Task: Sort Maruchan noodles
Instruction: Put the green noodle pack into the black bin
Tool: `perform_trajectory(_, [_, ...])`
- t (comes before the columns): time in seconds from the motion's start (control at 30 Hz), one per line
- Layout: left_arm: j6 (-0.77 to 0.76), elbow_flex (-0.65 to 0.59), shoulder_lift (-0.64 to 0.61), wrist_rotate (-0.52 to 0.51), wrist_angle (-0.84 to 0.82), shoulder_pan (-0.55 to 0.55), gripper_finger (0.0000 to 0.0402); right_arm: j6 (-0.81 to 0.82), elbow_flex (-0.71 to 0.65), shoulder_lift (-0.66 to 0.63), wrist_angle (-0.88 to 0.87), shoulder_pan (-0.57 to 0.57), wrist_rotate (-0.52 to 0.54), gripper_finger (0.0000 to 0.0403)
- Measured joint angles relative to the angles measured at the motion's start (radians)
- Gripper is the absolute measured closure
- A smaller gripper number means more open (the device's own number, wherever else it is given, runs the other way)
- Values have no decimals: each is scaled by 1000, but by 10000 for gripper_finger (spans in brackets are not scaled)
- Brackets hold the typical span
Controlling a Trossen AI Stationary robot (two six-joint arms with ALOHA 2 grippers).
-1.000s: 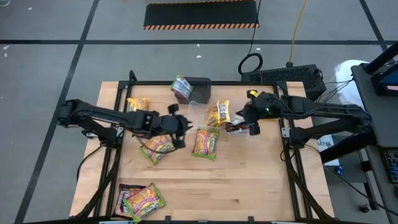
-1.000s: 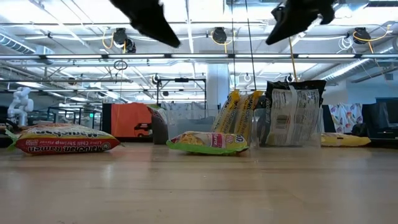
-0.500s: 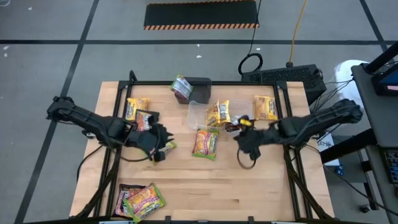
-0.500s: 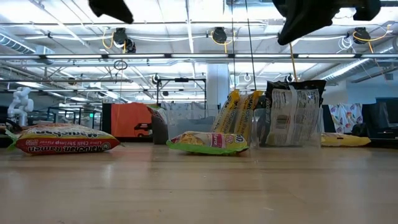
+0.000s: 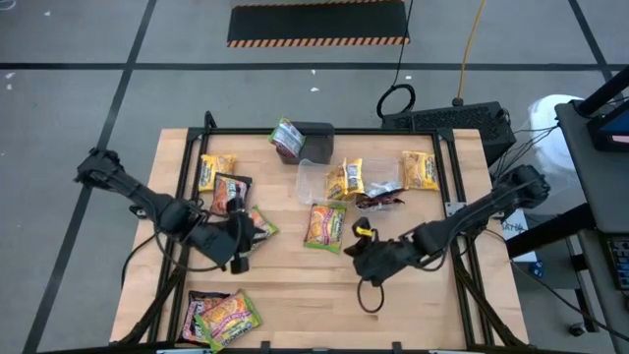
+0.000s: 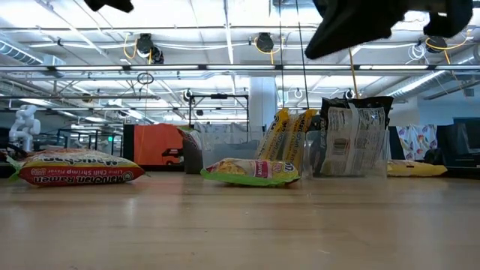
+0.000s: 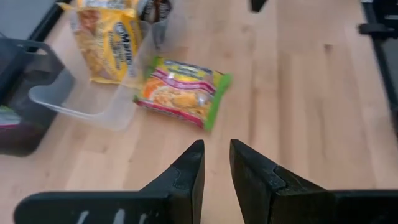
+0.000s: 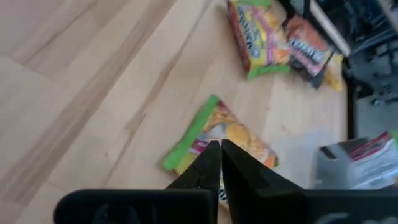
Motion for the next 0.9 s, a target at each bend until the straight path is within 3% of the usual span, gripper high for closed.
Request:
perform_trajectory(0.43, [-79,0,0,-6,3,-99,319,-22,0,68,2,20,5,305])
perform_trajectory(0.63, [-81,0,0,-25,3,-109,319,-180,0,112,-10,20,8,296])
perform_trajectory(0.9, [-78,0,0,-25,3,-109,319,-295,0,267,25,0,78,296])
